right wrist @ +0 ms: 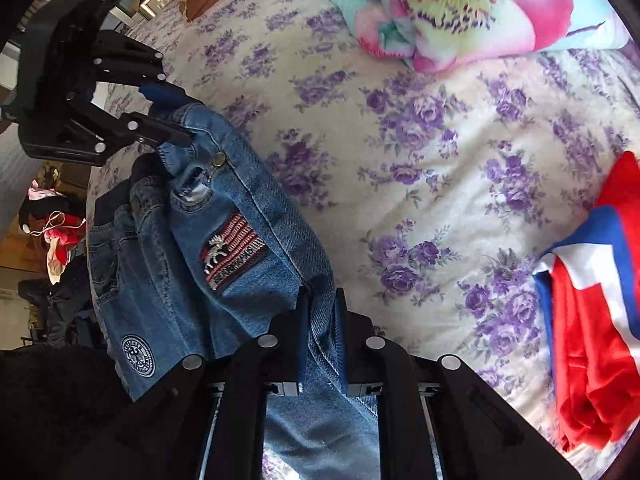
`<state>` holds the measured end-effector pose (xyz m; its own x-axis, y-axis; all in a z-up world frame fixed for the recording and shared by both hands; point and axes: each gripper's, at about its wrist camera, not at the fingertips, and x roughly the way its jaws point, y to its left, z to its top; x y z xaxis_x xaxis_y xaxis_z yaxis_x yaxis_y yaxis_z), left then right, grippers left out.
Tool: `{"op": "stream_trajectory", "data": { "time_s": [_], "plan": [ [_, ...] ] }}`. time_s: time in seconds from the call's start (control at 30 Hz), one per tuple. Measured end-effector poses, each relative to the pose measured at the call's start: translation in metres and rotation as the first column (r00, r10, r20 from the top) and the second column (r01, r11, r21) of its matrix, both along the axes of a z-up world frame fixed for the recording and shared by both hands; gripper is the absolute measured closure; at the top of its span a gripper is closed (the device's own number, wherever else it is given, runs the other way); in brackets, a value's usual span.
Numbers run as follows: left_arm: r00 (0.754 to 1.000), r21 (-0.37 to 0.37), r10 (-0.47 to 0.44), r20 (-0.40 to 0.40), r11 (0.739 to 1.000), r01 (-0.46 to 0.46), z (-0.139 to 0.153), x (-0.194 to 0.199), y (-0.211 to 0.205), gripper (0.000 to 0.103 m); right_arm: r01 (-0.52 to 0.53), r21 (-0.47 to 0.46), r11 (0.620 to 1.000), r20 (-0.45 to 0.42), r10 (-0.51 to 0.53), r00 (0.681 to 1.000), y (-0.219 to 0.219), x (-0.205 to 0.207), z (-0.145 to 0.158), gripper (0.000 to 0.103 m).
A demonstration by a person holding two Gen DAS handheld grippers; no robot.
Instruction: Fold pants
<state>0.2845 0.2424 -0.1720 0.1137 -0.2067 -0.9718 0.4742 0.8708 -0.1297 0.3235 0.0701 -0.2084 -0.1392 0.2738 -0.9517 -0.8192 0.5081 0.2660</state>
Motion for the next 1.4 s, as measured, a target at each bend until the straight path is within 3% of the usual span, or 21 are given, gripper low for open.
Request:
{"op": "stream_trajectory", "data": {
  "time_s": [0.17, 0.3, 0.37, 0.53, 0.67, 1.0, 1.17, 1.27, 1.4],
  "plan": [
    [1.000, -0.008, 0.011, 0.025, 1.000, -0.011, 0.018, -0.016, 0.000, 0.078, 0.077, 0.065, 0.995, 0.089, -0.083, 0.993, -0.016, -0.037, 0.041, 0.091],
    [0.999, 0.006, 0.008, 0.054, 1.000, -0.008, 0.033, -0.047, -0.007, 0.078, 0.113, 0.113, 0.987, 0.143, -0.129, 0.981, -0.031, -0.089, 0.066, 0.091],
    [0.997, 0.010, 0.000, 0.076, 1.000, -0.001, 0.042, -0.069, -0.011, 0.078, 0.155, 0.138, 0.978, 0.153, -0.175, 0.973, -0.013, -0.115, 0.066, 0.091],
    [0.997, -0.025, 0.046, 0.065, 0.999, -0.044, 0.048, -0.121, -0.009, 0.078, 0.168, 0.185, 0.968, 0.213, -0.207, 0.955, -0.015, -0.180, 0.071, 0.091],
    [0.996, -0.032, 0.069, 0.059, 0.997, -0.067, 0.043, -0.156, -0.011, 0.078, 0.191, 0.191, 0.963, 0.189, -0.227, 0.955, -0.020, -0.217, 0.066, 0.091],
    [0.990, -0.046, 0.140, 0.009, 0.989, -0.139, 0.023, -0.221, 0.005, 0.079, 0.135, 0.148, 0.980, 0.152, -0.158, 0.976, -0.006, -0.285, 0.038, 0.091],
    [0.979, 0.026, 0.195, -0.061, 0.981, -0.194, -0.023, -0.218, 0.015, 0.079, 0.165, 0.073, 0.984, 0.094, -0.172, 0.981, 0.009, -0.285, -0.009, 0.091],
    [0.967, 0.016, 0.225, -0.118, 0.974, -0.224, -0.045, -0.213, 0.021, 0.079, 0.196, 0.034, 0.980, 0.029, -0.197, 0.980, 0.014, -0.280, -0.044, 0.091],
    [0.968, -0.009, 0.236, -0.082, 0.971, -0.238, -0.021, -0.230, 0.024, 0.082, 0.217, 0.031, 0.976, 0.004, -0.217, 0.976, 0.015, -0.276, -0.051, 0.092]
  ]
}}
